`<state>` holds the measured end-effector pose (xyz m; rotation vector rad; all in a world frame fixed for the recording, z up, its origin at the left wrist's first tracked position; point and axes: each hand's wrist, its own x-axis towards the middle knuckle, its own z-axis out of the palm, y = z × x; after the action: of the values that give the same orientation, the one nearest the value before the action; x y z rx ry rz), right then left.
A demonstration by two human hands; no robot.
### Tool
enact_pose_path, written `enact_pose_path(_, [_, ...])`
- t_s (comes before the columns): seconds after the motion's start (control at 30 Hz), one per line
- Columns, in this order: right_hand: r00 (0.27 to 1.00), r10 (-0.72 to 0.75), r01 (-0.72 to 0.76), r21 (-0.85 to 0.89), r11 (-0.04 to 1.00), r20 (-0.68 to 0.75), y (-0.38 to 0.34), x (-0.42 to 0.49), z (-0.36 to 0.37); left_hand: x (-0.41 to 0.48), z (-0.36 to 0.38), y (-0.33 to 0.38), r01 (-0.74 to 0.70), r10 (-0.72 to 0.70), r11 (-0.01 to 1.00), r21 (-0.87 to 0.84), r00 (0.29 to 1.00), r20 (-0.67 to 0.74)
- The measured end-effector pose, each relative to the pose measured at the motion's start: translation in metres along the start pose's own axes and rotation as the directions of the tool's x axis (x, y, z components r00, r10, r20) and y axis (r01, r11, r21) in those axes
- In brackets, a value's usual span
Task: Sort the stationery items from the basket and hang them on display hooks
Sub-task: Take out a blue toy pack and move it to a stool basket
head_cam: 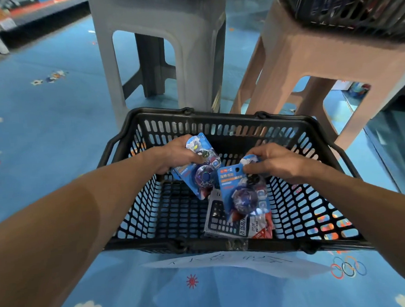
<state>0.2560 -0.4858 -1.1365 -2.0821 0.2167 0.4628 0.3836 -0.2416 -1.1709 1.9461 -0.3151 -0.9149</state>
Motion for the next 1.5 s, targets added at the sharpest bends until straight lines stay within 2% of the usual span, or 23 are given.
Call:
enact_pose_path(0.07, [0.999,0.014,-0.018,0.103,0.995,0.037,-0.004,0.002,0.01,-0.002,0.003,0.005,-0.004,0.005,1.0,-0.028,0.999,0.045])
enact_pose_path(0.3, [0.995,0.025,0.009,0.321,0.947,-0.102,-0.015,0.011,0.037,-0.005,0.011,0.018,0.038,-0.018,0.974,-0.223,0.996,0.088])
enact_pose_path(0.47, [0.992,0.09,-0.047,0.393,0.918,-0.093,-0.007,0.01,0.038,-0.002,-0.003,0.009,0.072,-0.031,0.912,-0.404,0.994,0.108])
enact_pose_path(0.77, [0.979,0.157,-0.073,0.506,0.86,-0.127,0.01,0.015,0.019,-0.002,-0.012,0.005,0.081,-0.072,0.907,-0.412,0.997,0.039])
enact_pose_path(0.93, [0.959,0.203,-0.046,0.598,0.8,-0.199,0.013,0.018,0.013,0.0,-0.009,0.006,0.043,-0.054,0.921,-0.386,0.998,-0.017])
enact_pose_path(1.03, [0.968,0.145,0.017,0.627,0.779,-0.207,0.012,0.015,0.006,0.0,-0.014,0.004,0.013,-0.023,0.938,-0.346,0.999,-0.023])
enact_pose_path(1.13, [0.994,0.047,0.023,0.615,0.788,-0.098,0.005,0.011,0.005,0.0,-0.016,0.002,-0.015,0.003,0.935,-0.354,0.999,-0.036])
enact_pose_path(1.2, [1.0,0.005,0.013,0.594,0.804,-0.028,-0.002,0.009,0.01,0.001,-0.012,0.003,-0.004,0.0,0.955,-0.296,1.0,-0.012])
enact_pose_path(1.3, [0.997,-0.061,0.031,0.516,0.856,0.042,-0.009,0.01,0.019,0.0,-0.005,0.005,0.085,-0.055,0.968,-0.235,0.99,0.133])
enact_pose_path(1.4, [0.999,-0.044,0.026,0.472,0.881,0.028,-0.012,0.012,0.027,-0.002,-0.001,0.009,0.188,-0.127,0.932,-0.311,0.97,0.205])
enact_pose_path(1.5, [1.0,0.021,-0.007,0.555,0.832,-0.018,-0.009,0.014,0.033,-0.001,-0.006,0.01,0.174,-0.107,0.904,-0.39,0.976,0.188])
